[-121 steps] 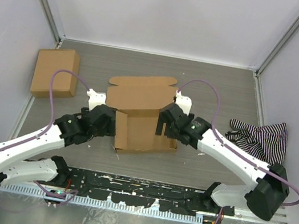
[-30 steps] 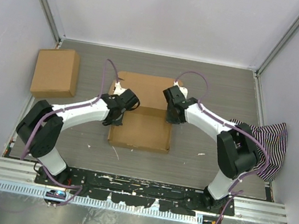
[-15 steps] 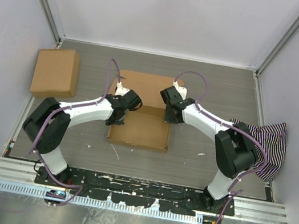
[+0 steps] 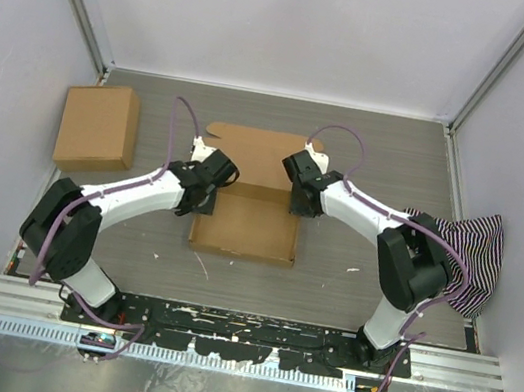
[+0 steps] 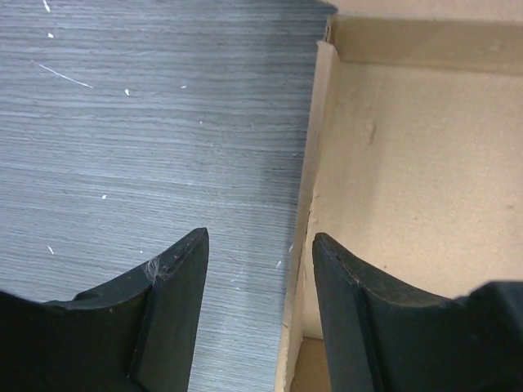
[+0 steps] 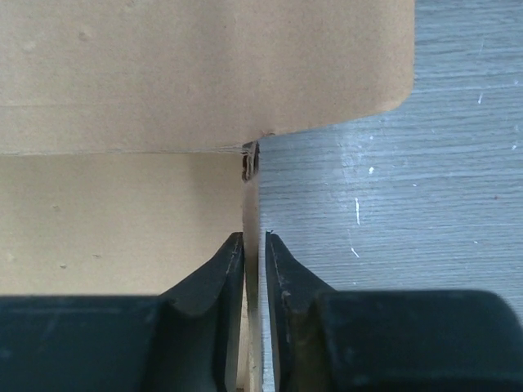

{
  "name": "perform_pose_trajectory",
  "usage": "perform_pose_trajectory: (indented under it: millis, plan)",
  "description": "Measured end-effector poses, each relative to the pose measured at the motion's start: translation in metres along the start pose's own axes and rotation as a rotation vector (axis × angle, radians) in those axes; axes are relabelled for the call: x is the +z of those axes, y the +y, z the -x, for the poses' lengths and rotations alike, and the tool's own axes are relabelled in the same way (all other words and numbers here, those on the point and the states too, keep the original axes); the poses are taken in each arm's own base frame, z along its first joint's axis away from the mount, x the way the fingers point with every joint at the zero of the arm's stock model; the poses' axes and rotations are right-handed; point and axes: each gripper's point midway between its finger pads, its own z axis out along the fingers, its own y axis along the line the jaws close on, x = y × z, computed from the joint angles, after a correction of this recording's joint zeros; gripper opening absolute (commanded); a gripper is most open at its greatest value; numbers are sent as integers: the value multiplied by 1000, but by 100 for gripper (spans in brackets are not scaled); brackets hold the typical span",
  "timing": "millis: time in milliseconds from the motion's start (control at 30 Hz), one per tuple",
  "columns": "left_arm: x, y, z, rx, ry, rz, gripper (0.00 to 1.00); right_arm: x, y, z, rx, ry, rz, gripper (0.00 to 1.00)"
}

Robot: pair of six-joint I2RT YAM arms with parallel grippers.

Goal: Fold the paper box

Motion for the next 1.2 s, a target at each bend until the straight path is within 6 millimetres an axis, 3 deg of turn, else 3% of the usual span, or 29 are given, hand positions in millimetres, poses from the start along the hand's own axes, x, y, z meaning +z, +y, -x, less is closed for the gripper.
perform_pose_trajectory:
  millis: [133,333,533,700,800,933,1200]
  plan:
    - [-1,5,8,-5,-9,4,61,0,-7,-3,-2,22,-15,33]
    - [4,12,27,-56,-8,-17,74,0,-21,5,38,38,2,45]
    - [13,25,62,-251,-8,-151,75,-22,-36,46,141,-21,123,52]
    - [0,25,107,-355,-60,-267,71,-39,-39,87,187,-95,220,53]
    - [-10,16,125,-363,-87,-325,65,-41,-46,97,200,-111,232,52]
    - [-10,9,118,-364,-64,-362,62,-39,-43,90,196,-95,265,51]
    - [-4,-13,38,-270,65,-347,63,-24,-30,11,120,50,268,50]
